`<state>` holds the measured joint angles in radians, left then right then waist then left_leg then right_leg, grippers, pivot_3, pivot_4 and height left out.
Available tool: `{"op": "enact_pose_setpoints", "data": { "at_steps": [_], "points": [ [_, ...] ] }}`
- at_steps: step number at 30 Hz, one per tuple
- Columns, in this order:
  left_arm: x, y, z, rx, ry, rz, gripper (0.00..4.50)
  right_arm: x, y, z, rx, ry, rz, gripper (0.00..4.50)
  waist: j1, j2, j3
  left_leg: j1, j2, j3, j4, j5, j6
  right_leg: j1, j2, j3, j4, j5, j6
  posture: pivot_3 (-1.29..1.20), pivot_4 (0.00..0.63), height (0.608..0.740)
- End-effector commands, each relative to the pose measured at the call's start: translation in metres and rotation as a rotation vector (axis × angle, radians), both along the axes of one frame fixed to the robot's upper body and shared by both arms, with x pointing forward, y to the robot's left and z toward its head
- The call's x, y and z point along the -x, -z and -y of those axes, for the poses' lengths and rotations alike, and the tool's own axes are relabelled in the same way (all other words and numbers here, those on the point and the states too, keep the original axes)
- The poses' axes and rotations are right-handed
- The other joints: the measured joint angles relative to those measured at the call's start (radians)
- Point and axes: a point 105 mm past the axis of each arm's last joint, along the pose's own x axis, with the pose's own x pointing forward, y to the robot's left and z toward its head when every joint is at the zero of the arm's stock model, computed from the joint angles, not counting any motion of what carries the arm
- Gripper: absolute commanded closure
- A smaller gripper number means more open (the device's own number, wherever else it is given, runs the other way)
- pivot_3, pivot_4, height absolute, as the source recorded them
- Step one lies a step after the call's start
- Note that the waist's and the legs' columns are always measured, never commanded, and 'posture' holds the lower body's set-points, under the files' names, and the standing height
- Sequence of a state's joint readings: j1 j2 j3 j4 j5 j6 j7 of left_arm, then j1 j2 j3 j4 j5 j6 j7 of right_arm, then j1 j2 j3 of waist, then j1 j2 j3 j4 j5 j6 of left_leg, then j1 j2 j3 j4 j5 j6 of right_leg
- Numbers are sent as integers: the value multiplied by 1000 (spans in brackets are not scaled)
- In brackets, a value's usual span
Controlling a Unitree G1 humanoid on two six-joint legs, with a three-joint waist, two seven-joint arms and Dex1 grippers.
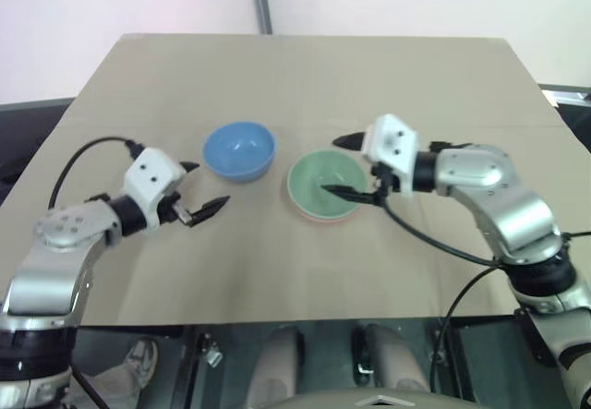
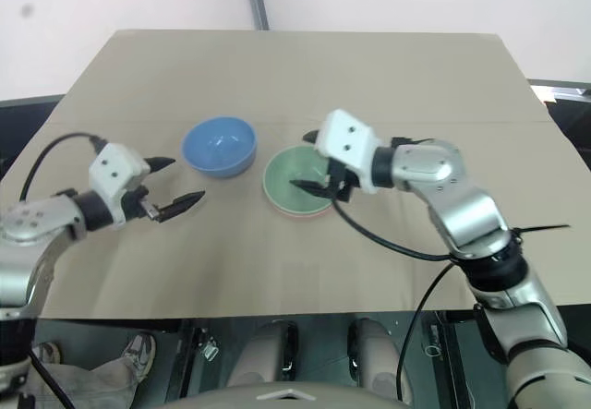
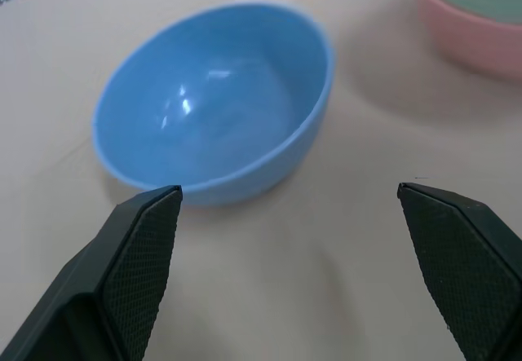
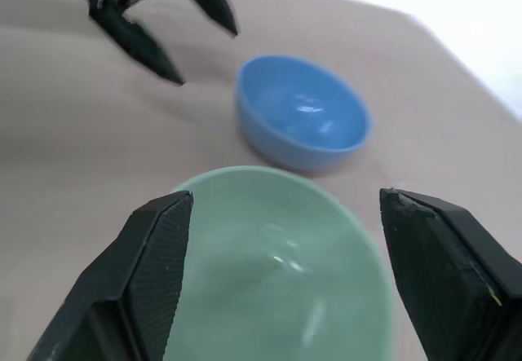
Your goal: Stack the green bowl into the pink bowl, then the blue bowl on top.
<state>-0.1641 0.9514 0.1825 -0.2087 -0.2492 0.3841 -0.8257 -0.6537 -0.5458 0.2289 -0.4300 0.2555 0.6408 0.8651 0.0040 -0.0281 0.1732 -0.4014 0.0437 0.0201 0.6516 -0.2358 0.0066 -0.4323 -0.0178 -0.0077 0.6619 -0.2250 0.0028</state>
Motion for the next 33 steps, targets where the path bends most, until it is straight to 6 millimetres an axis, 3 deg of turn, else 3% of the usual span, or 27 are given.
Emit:
{"op": "enact_pose_setpoints", "data": {
  "at_steps": [1,6,8,10,12,16,19,22,26,29,33],
  "points": [
    [-15,-10,5,-198,39,34,0,20,-14,15,-35,1,15,476,4,0,0,0,0,1,0,0,0,0,0,0,0,-1,2,0,150,740],
    [-36,-4,16,-393,107,45,0,25,-8,34,-24,94,-17,476,1,0,0,1,0,3,0,0,0,0,0,3,0,-1,3,0,150,740],
    [-39,1,17,-451,130,15,540,26,-7,39,-23,125,-18,415,1,0,0,1,0,3,0,0,0,0,1,3,0,-2,3,0,150,740],
    [-41,3,18,-500,156,15,1353,27,-7,43,-27,147,-22,415,-4,0,0,1,0,3,0,0,0,-1,1,3,0,-2,3,0,150,740],
    [-44,3,21,-544,182,24,2551,28,-7,48,-26,174,-23,415,-7,0,1,0,0,3,0,0,0,-1,1,3,1,-1,3,0,150,740],
    [-47,4,24,-586,234,26,4376,31,-4,56,-19,211,-29,415,-6,0,1,0,-1,2,0,0,0,-1,1,3,0,-2,3,0,150,740],
    [-47,-8,29,-540,255,51,4453,34,-3,60,-20,224,-35,415,-7,0,1,-1,-1,3,0,0,0,-1,0,3,0,-2,3,0,150,740],
    [-38,-40,49,-415,338,136,4453,35,-2,65,-18,243,-42,415,-7,0,1,-1,-1,2,1,0,0,-1,0,3,0,-2,3,0,150,740],
    [-12,-77,77,-311,507,152,4453,36,-1,73,-18,272,-49,415,-8,-2,2,-3,-1,1,2,0,0,-2,0,1,0,-2,4,0,150,740],
    [5,-81,91,-326,628,128,4453,36,-1,78,-17,295,-50,415,-10,-2,2,-3,-2,2,2,0,0,-2,0,2,0,-1,4,0,150,740],
    [26,-72,113,-361,822,87,4453,39,2,91,-7,344,-52,415,-11,-2,2,-2,-2,2,2,0,0,-2,1,2,1,-2,4,0,150,740]
  ]
}}
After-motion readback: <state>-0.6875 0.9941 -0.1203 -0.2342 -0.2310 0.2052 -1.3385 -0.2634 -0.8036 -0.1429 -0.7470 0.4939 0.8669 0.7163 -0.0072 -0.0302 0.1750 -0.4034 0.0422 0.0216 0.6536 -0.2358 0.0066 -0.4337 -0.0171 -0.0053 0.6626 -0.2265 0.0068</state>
